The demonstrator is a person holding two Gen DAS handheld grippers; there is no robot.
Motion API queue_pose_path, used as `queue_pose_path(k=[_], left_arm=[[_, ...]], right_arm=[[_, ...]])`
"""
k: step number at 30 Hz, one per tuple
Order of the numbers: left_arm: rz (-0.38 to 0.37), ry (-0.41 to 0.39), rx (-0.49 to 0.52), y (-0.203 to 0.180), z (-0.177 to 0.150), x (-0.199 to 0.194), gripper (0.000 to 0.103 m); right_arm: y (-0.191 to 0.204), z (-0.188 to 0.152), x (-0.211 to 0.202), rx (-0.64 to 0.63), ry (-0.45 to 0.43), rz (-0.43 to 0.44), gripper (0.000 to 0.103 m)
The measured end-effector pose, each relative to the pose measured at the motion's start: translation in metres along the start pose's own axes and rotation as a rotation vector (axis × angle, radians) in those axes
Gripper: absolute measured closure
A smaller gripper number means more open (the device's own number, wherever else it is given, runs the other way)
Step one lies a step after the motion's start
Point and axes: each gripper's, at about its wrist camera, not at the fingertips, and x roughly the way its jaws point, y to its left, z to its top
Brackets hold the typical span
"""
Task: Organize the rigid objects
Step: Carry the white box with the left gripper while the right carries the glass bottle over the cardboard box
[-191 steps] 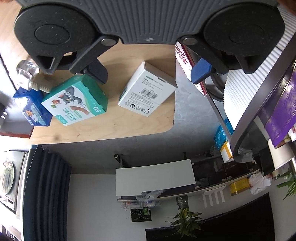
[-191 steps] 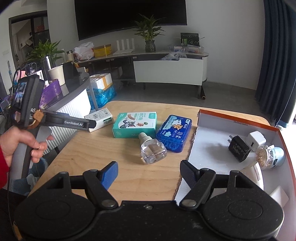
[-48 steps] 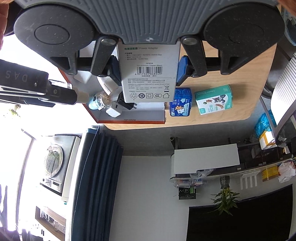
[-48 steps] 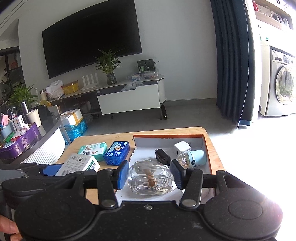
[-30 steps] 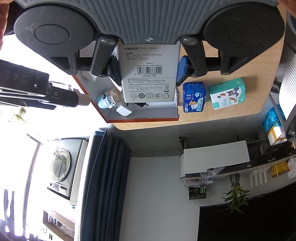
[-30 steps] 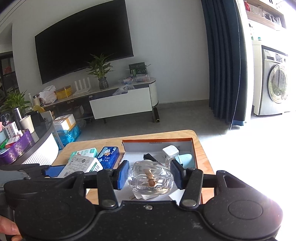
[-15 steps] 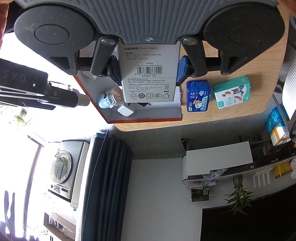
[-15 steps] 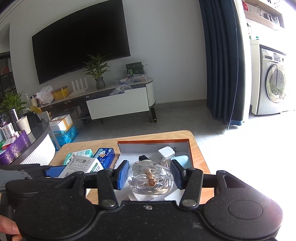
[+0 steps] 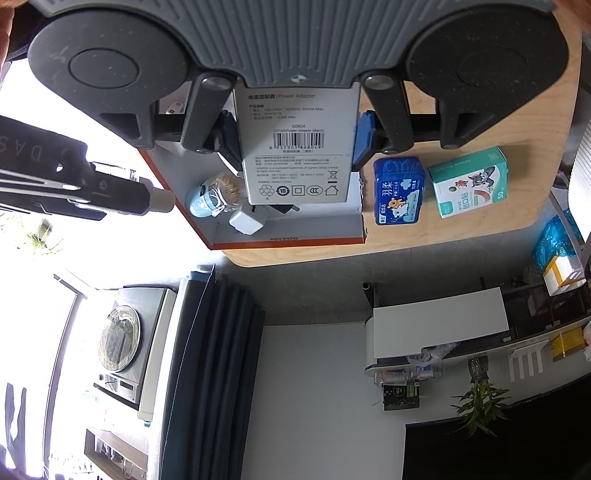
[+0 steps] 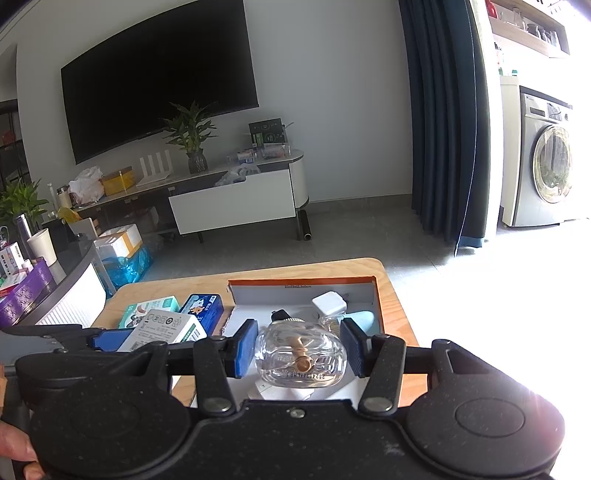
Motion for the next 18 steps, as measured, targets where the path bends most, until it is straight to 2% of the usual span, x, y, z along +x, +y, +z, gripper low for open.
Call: queue_pose_path(k=[18], left_arm=[[-0.017,0.036,0.015,0.0,0.01,0.025,0.044]], right_arm=[[-0.006,0.006,0.023,-0.001,0.031,-0.009,0.043]])
